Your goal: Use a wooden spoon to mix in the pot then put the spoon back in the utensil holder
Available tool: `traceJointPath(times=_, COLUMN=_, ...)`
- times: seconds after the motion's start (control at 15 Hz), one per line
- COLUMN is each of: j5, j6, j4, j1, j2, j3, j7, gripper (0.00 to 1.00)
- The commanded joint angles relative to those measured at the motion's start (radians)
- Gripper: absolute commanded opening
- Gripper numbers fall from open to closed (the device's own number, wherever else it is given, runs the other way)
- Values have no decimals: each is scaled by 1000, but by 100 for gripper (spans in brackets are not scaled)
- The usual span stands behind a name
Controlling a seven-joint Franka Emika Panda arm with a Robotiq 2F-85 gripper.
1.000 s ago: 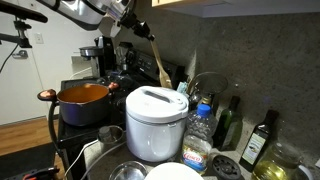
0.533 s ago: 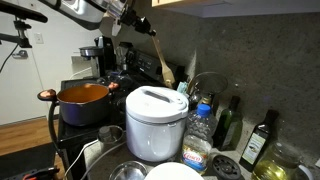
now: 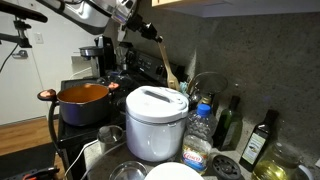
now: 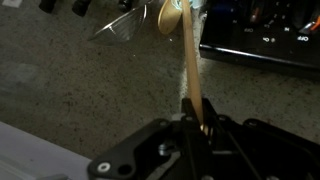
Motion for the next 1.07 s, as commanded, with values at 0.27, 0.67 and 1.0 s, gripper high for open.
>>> traceJointPath(times=0.27, j5=65, j6=34, j4=-82, j1=-41, j2=-21, j3=-33, j7=30, gripper=3)
traceJointPath(times=0.67, j5=107, j6=57, j4=-64, j1=-44, j2=-19, j3=-29, j7=24, gripper=3)
traceJointPath(times=1.0, j5=123, j6=93, j4=-35, j1=-35, j2=-5, j3=-23, j7=24, gripper=3)
